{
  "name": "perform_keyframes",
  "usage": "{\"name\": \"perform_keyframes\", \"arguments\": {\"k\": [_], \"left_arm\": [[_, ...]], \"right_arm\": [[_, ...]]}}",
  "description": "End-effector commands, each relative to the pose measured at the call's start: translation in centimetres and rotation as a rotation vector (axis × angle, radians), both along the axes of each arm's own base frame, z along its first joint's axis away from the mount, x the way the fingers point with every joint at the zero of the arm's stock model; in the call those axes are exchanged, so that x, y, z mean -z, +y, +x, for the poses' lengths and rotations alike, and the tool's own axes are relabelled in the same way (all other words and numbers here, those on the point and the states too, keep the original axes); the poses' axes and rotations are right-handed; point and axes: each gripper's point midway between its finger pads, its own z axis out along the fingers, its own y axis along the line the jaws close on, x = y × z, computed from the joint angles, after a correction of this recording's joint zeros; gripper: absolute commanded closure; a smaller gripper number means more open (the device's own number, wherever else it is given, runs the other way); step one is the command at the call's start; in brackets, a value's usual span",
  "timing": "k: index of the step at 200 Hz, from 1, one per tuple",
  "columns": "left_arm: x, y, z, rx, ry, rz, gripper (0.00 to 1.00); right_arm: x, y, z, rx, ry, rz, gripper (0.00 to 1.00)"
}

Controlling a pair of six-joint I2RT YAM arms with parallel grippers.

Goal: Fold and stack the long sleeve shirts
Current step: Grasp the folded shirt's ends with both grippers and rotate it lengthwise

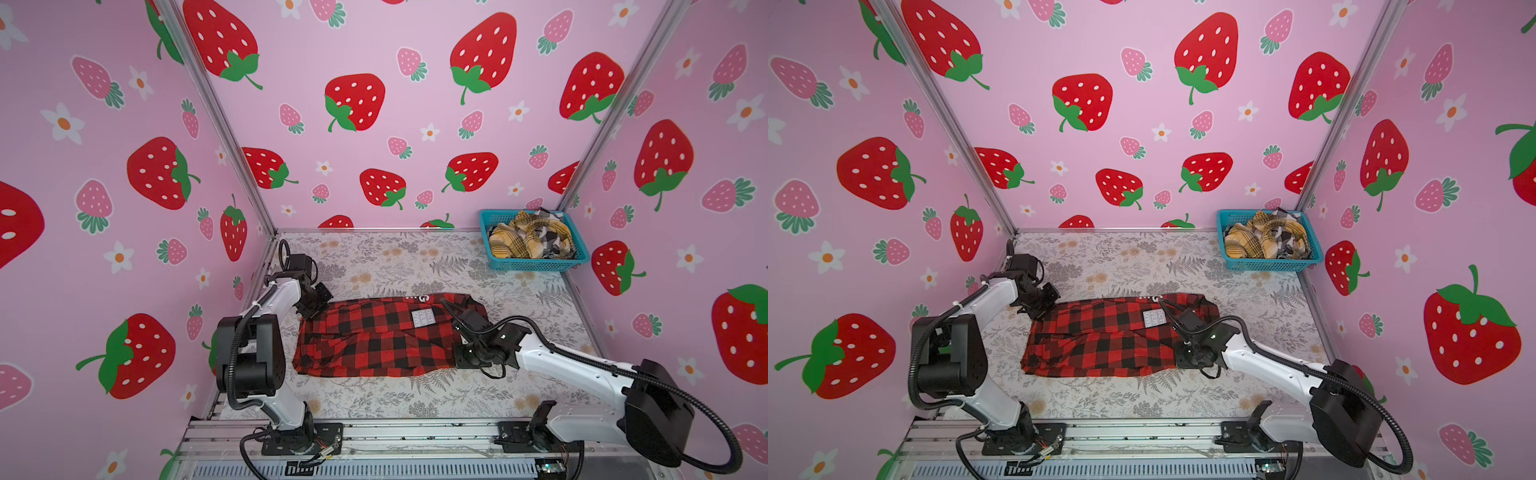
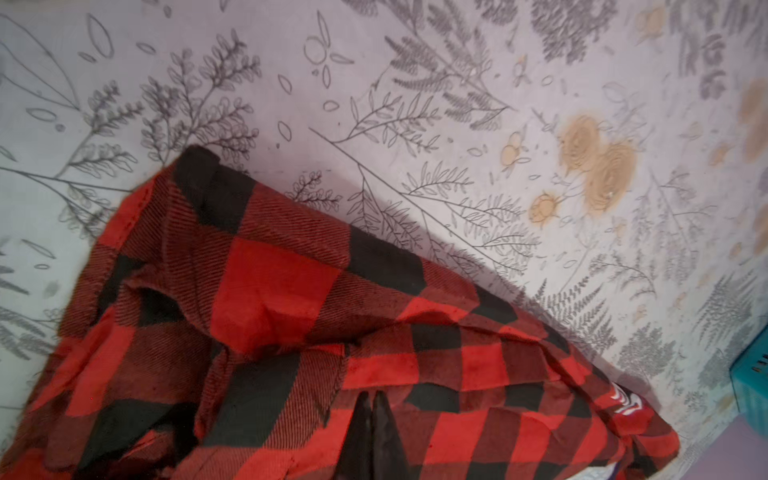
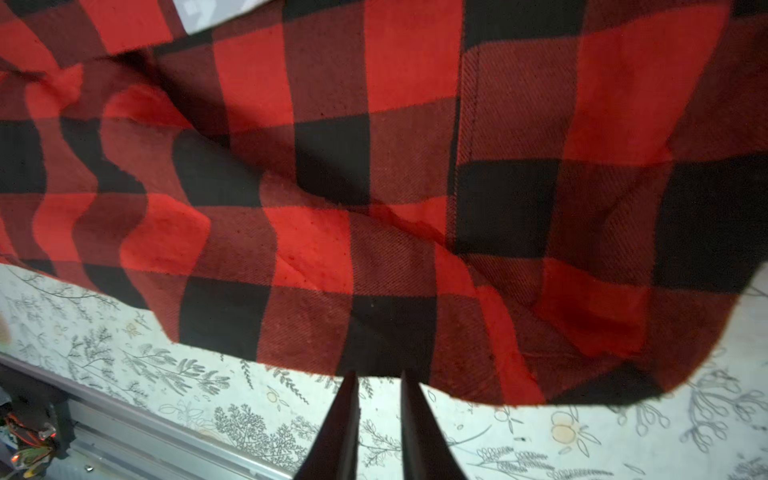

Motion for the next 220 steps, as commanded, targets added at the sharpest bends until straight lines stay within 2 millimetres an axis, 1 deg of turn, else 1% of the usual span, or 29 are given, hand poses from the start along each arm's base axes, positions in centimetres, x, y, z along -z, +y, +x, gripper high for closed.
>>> {"name": "perform_keyframes", "arguments": {"k": [1, 14, 28, 45, 67, 78, 87, 97, 103, 115, 126, 128, 140, 146, 151, 161, 170, 176, 182, 185, 192, 194, 198, 204, 209, 219, 220], "left_arm": [[1.1, 0.1, -0.2, 0.002, 0.02, -0.006, 1.0], [2.3, 0.4, -0.8, -0.007, 0.051, -0.008, 1.0], [3.1, 0.7, -1.3, -0.024, 0.068, -0.007, 1.0], [3.7, 1.0, -1.8, -0.045, 0.08, -0.009, 1.0], [3.9, 1.7, -2.1, -0.061, 0.097, 0.003, 1.0], [4.0, 1.9, -2.3, -0.064, 0.106, 0.005, 1.0], [4.2, 2.0, -2.4, -0.069, 0.113, 0.006, 1.0], [4.5, 1.9, -2.7, -0.069, 0.124, 0.003, 1.0], [4.7, 1.9, -2.9, -0.071, 0.134, 0.0, 1.0], [5.2, 1.7, -3.6, -0.079, 0.153, -0.008, 1.0], [5.5, 1.2, -4.3, -0.078, 0.165, -0.023, 1.0], [5.6, 1.1, -4.5, -0.076, 0.169, -0.027, 1.0], [5.6, 0.0, -5.7, -0.06, 0.179, -0.051, 1.0], [5.4, -0.8, -6.3, -0.046, 0.176, -0.065, 1.0], [5.2, -1.6, -6.9, -0.029, 0.175, -0.074, 1.0], [4.5, -3.9, -7.9, 0.035, 0.159, -0.088, 1.0], [3.7, -6.0, -8.9, 0.108, 0.156, -0.098, 1.0], [3.0, -7.5, -9.5, 0.155, 0.152, -0.11, 1.0], [2.3, -9.0, -10.2, 0.205, 0.139, -0.128, 0.96], [2.0, -9.7, -10.4, 0.226, 0.13, -0.135, 0.9], [1.2, -11.0, -11.1, 0.271, 0.114, -0.144, 0.82], [1.0, -11.5, -11.3, 0.286, 0.107, -0.145, 0.79], [0.5, -12.1, -11.6, 0.312, 0.098, -0.15, 0.76], [-0.2, -12.7, -12.1, 0.338, 0.093, -0.159, 0.71], [-1.0, -13.2, -12.2, 0.359, 0.069, -0.168, 0.68], [-2.2, -13.0, -12.4, 0.371, 0.051, -0.157, 0.64], [-2.4, -12.9, -12.4, 0.371, 0.048, -0.152, 0.64]], "right_arm": [[0.2, -0.4, -0.7, 0.04, 0.028, 0.011, 0.74], [1.0, -0.4, -1.1, 0.048, 0.048, 0.02, 0.71], [1.8, -0.7, -0.5, 0.069, 0.045, 0.018, 0.71], [2.7, -1.2, 1.3, 0.103, 0.037, -0.002, 0.71], [3.3, -0.8, 4.0, 0.122, 0.024, 0.015, 0.71], [4.0, -0.5, 5.2, 0.121, 0.032, 0.012, 0.71], [4.9, -0.7, 6.4, 0.123, 0.035, -0.017, 0.72], [5.5, -0.7, 8.2, 0.127, 0.024, -0.04, 0.72], [5.7, -0.6, 9.7, 0.131, 0.011, -0.05, 0.72], [5.8, -0.6, 13.3, 0.149, -0.015, -0.072, 0.73], [5.4, -0.6, 17.3, 0.169, -0.045, -0.076, 0.73], [5.6, -0.6, 18.0, 0.172, -0.044, -0.08, 0.73], [4.3, 0.0, 22.7, 0.182, -0.084, -0.06, 0.73], [3.9, 0.5, 24.8, 0.177, -0.094, -0.044, 0.73], [3.2, 1.1, 26.4, 0.167, -0.109, -0.021, 0.72], [1.3, 2.7, 28.8, 0.123, -0.144, 0.032, 0.69], [-0.8, 4.0, 30.2, 0.08, -0.186, 0.067, 0.64], [-2.2, 4.6, 30.6, 0.058, -0.208, 0.082, 0.58], [-3.4, 4.8, 30.6, 0.043, -0.227, 0.088, 0.54], [-4.0, 4.8, 30.5, 0.039, -0.235, 0.089, 0.52], [-5.0, 4.5, 29.9, 0.04, -0.247, 0.081, 0.49], [-5.2, 4.3, 29.7, 0.041, -0.249, 0.077, 0.49], [-5.7, 4.0, 29.1, 0.043, -0.252, 0.071, 0.45], [-6.2, 3.6, 28.0, 0.043, -0.253, 0.068, 0.42], [-6.1, 3.4, 26.8, 0.042, -0.243, 0.065, 0.42], [-6.8, 3.3, 24.4, 0.036, -0.251, 0.082, 0.41], [-6.7, 3.3, 24.1, 0.035, -0.247, 0.082, 0.42]]}}
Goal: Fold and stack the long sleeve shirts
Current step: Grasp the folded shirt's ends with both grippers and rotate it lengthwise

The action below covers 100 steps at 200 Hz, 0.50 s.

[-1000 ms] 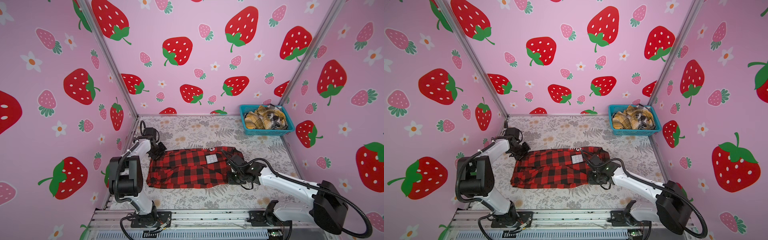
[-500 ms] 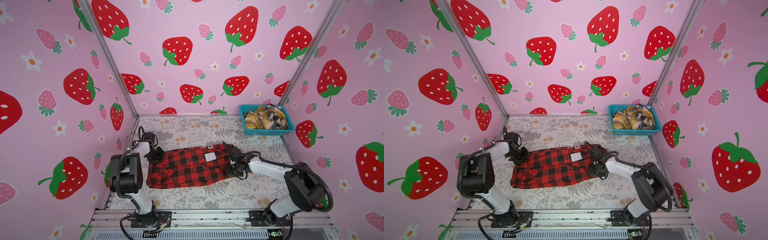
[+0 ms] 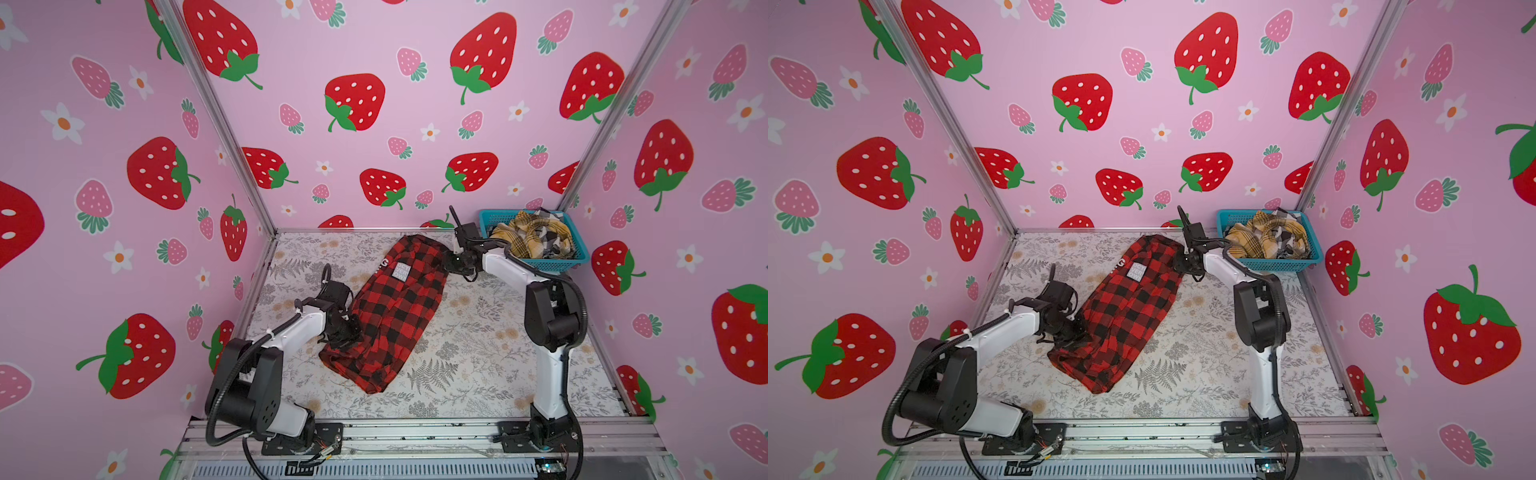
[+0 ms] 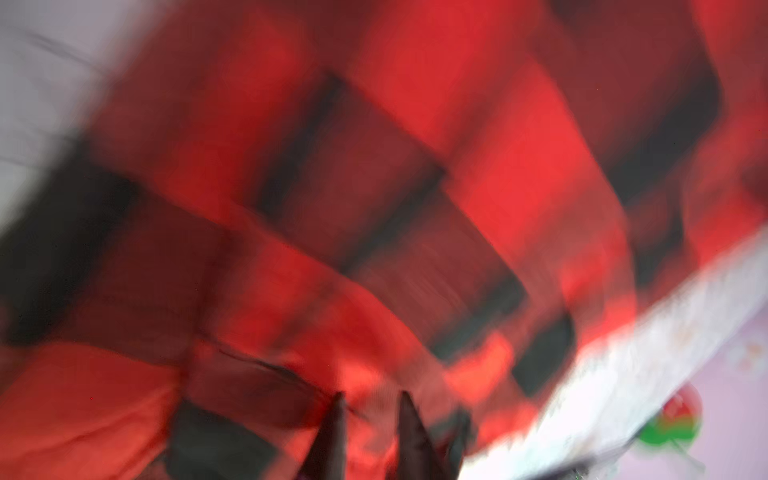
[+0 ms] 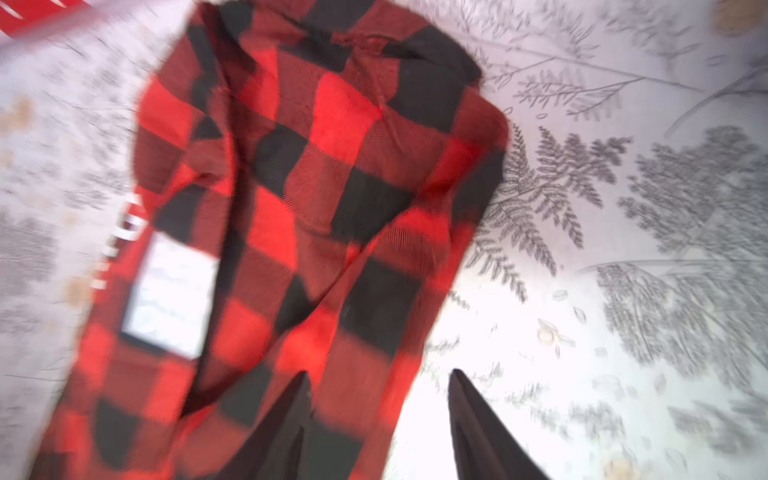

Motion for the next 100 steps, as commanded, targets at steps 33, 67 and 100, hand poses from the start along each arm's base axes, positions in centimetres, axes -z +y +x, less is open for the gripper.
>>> {"name": "perform_keyframes", "arguments": {"k": [33, 67, 100], "left_arm": [[-4.5, 3.6, 0.0, -0.032, -0.069, 0.091, 0.58], [-2.6, 6.9, 1.5, -0.162, -0.009, 0.065, 0.51], [0.8, 8.3, 1.6, -0.213, 0.072, 0.084, 0.5]], "right_arm": [[0.4, 2.0, -12.9, -0.135, 0.109, 0.072, 0.53], [2.8, 6.4, -13.5, -0.204, 0.138, 0.051, 0.66], [6.2, 8.0, -12.0, -0.181, 0.193, 0.025, 0.78]]}}
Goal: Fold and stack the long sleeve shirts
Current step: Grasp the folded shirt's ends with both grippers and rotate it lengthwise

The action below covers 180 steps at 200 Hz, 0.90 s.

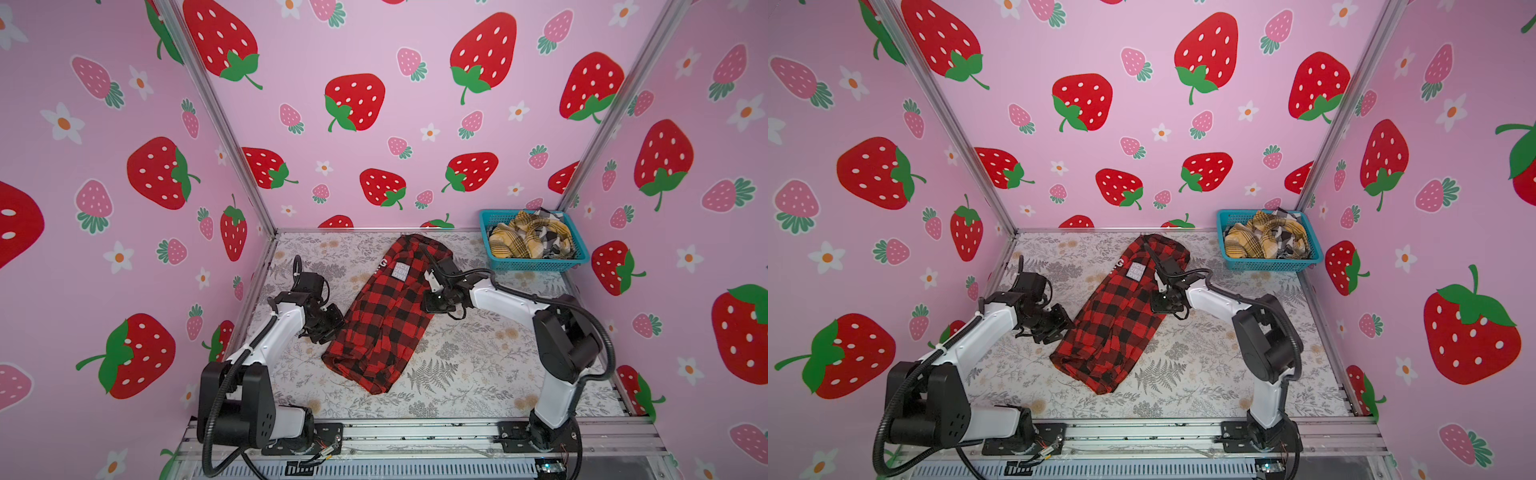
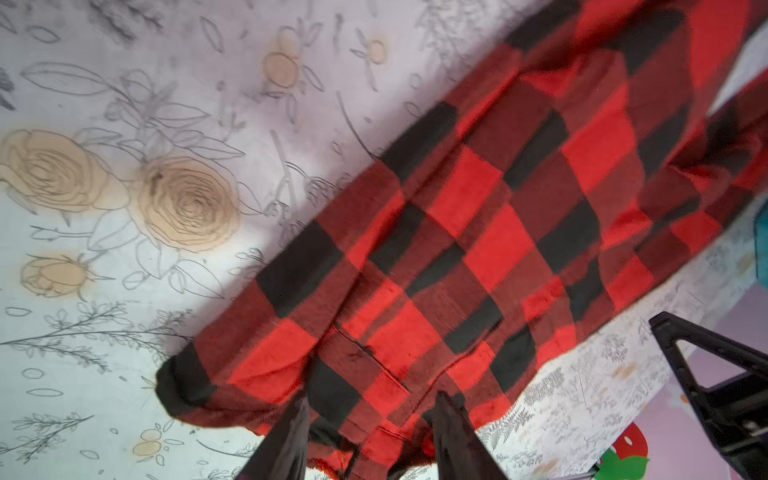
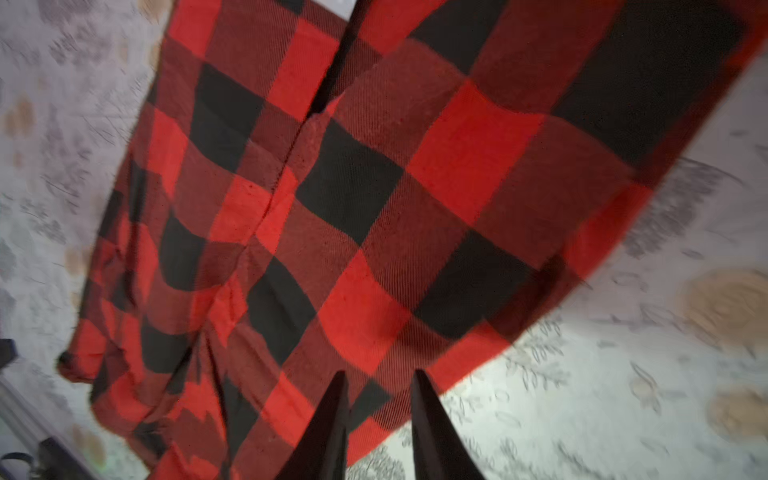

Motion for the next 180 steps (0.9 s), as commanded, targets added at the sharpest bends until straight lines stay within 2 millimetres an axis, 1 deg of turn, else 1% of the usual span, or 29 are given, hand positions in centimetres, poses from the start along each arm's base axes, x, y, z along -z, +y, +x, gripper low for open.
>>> {"name": "perform_keyframes", "arguments": {"k": [1, 18, 28, 39, 56, 76, 89, 98, 102, 107, 110, 120, 134, 145, 155, 167, 180], "left_arm": [[2.2, 0.6, -0.7, -0.006, 0.064, 0.01, 0.5], [3.9, 0.6, -1.4, -0.011, 0.111, 0.008, 0.52], [4.6, 0.3, -2.0, -0.009, 0.137, -0.008, 0.55], [5.3, -0.1, -2.7, -0.001, 0.166, -0.027, 0.58], [5.9, -1.2, -3.8, 0.027, 0.189, -0.047, 0.62], [6.0, -2.7, -5.1, 0.075, 0.209, -0.073, 0.64], [5.8, -4.0, -5.6, 0.101, 0.216, -0.112, 0.66], [5.6, -4.9, -5.9, 0.114, 0.218, -0.13, 0.67], [5.5, -5.4, -6.1, 0.122, 0.216, -0.134, 0.67], [5.3, -6.0, -6.2, 0.131, 0.209, -0.14, 0.67], [5.1, -6.5, -6.3, 0.14, 0.205, -0.145, 0.67], [4.6, -8.2, -6.5, 0.174, 0.188, -0.162, 0.66], [3.7, -10.8, -6.7, 0.227, 0.172, -0.195, 0.64], [2.7, -13.0, -6.7, 0.266, 0.149, -0.238, 0.62], [1.8, -14.8, -6.9, 0.307, 0.129, -0.266, 0.61], [0.5, -16.2, -7.1, 0.356, 0.104, -0.292, 0.6], [-0.8, -16.1, -7.4, 0.379, 0.08, -0.293, 0.57]], "right_arm": [[1.0, 0.9, 1.7, 0.035, 0.006, 0.003, 0.78], [2.8, 1.3, 2.3, 0.035, 0.039, -0.035, 0.8], [3.9, 1.5, 2.6, 0.034, 0.056, -0.057, 0.81], [4.3, 1.7, 3.1, 0.033, 0.057, -0.08, 0.81], [4.3, 1.5, 4.3, 0.046, 0.039, -0.12, 0.8], [3.1, 1.3, 5.6, 0.052, 0.006, -0.135, 0.69], [1.5, 0.8, 6.2, 0.056, -0.026, -0.137, 0.58], [0.3, 0.2, 6.3, 0.06, -0.048, -0.147, 0.52], [-0.4, -0.2, 6.2, 0.063, -0.059, -0.15, 0.5], [-1.0, -0.7, 6.2, 0.067, -0.07, -0.16, 0.49], [-1.6, -1.0, 6.0, 0.069, -0.079, -0.163, 0.45], [-3.2, -2.1, 5.4, 0.074, -0.105, -0.168, 0.4], [-4.7, -3.8, 3.6, 0.08, -0.122, -0.174, 0.35], [-5.4, -5.4, 2.0, 0.094, -0.127, -0.177, 0.31], [-5.6, -6.9, 0.4, 0.108, -0.119, -0.177, 0.29], [-5.6, -8.6, -1.7, 0.132, -0.1, -0.164, 0.26], [-5.1, -9.9, -4.0, 0.151, -0.068, -0.133, 0.24]]}}
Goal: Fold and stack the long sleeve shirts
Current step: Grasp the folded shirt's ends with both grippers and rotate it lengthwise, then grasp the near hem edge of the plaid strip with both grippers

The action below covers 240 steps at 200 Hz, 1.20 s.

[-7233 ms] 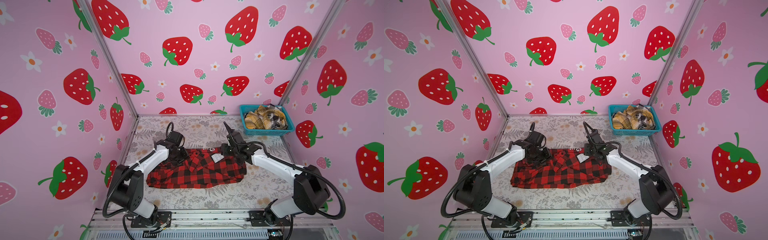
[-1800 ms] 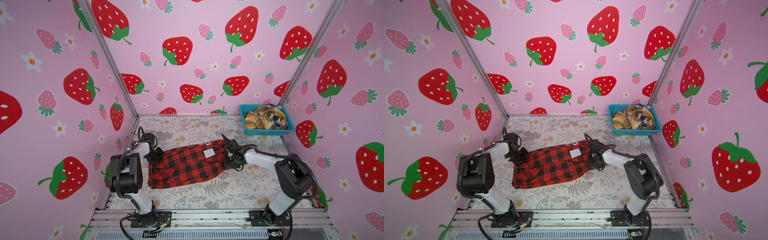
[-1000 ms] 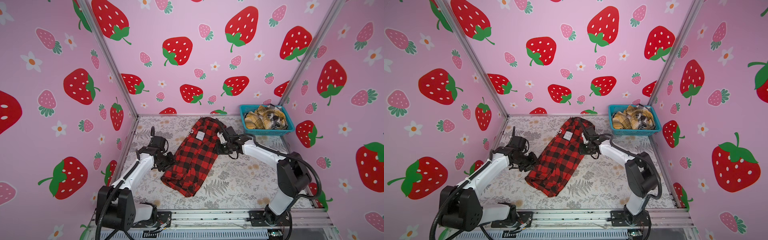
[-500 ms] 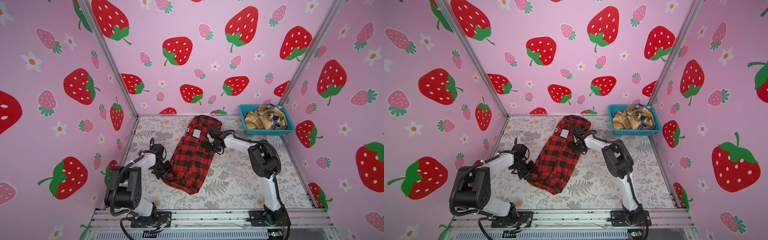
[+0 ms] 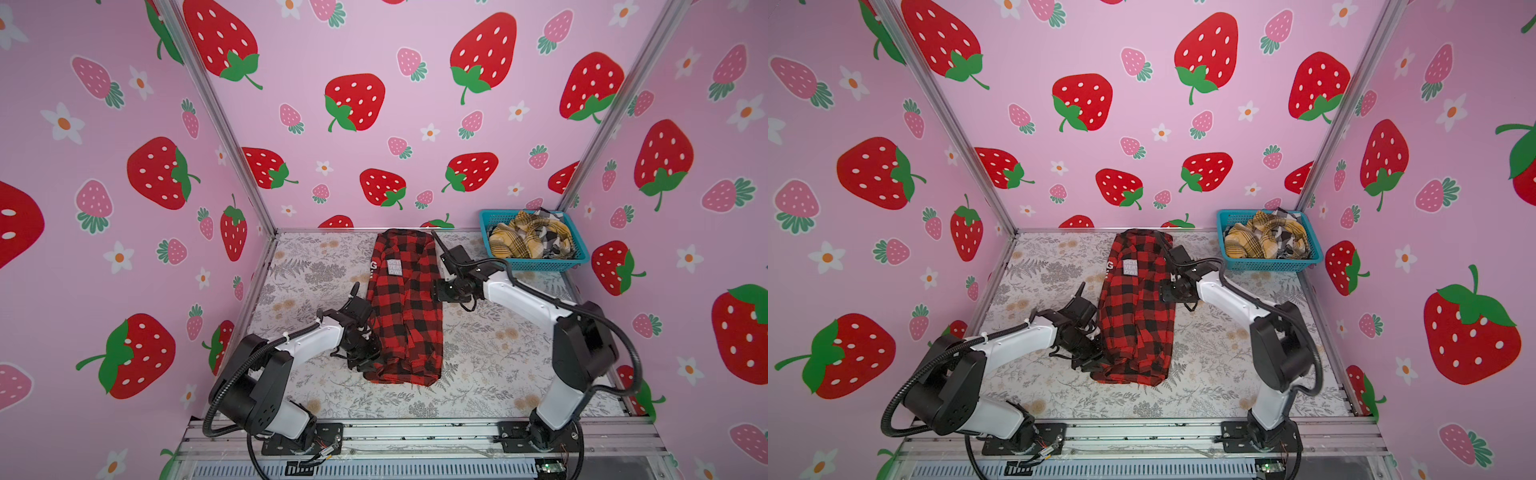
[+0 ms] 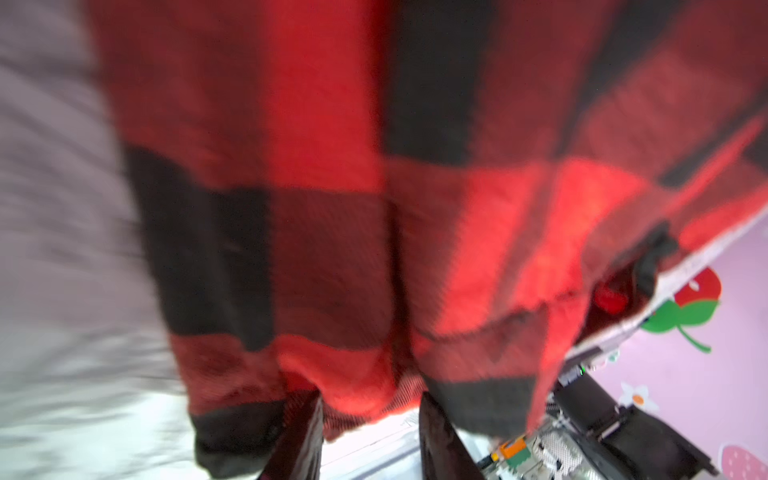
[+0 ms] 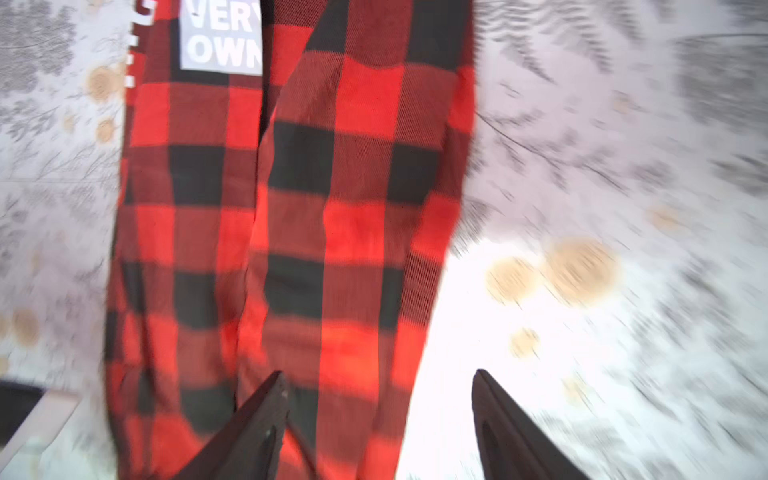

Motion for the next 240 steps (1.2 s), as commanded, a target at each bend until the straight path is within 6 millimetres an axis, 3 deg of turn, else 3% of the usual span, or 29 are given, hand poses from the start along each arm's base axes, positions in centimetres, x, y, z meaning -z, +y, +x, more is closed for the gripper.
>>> {"name": "perform_keyframes", "arguments": {"k": [1, 28, 62, 91, 114, 148, 198, 218, 240], "left_arm": [[-4.1, -1.9, 1.0, 0.004, -0.068, -0.097, 0.57], [-5.3, 2.3, 0.4, -0.037, -0.123, -0.014, 0.44], [-3.9, 6.3, 0.4, -0.205, -0.064, -0.066, 0.35], [-2.4, 6.6, 1.3, -0.224, -0.023, -0.073, 0.34], [-0.6, 6.5, 1.9, -0.257, 0.017, -0.068, 0.37], [0.8, 6.1, 3.3, -0.277, 0.03, -0.083, 0.36], [3.4, 7.4, 1.4, -0.269, 0.112, 0.015, 0.49], [3.7, 7.2, 1.1, -0.275, 0.132, 0.005, 0.53], [3.5, 7.1, 0.9, -0.264, 0.136, 0.01, 0.54]], "right_arm": [[1.8, -3.2, -4.0, 0.046, 0.079, -0.019, 0.23], [3.3, -4.1, -8.0, 0.053, 0.166, 0.078, 0.19], [5.5, -2.1, -11.5, 0.041, 0.304, 0.272, 0.18], [6.8, -1.3, -12.9, 0.063, 0.352, 0.31, 0.21], [7.9, -1.1, -14.0, 0.093, 0.389, 0.336, 0.29], [9.1, 0.4, -15.3, 0.102, 0.442, 0.378, 0.3], [9.7, 1.1, -16.2, 0.119, 0.468, 0.369, 0.45], [10.3, 0.5, -16.8, 0.142, 0.489, 0.347, 0.51], [10.3, -0.5, -17.5, 0.17, 0.494, 0.337, 0.5]]}}
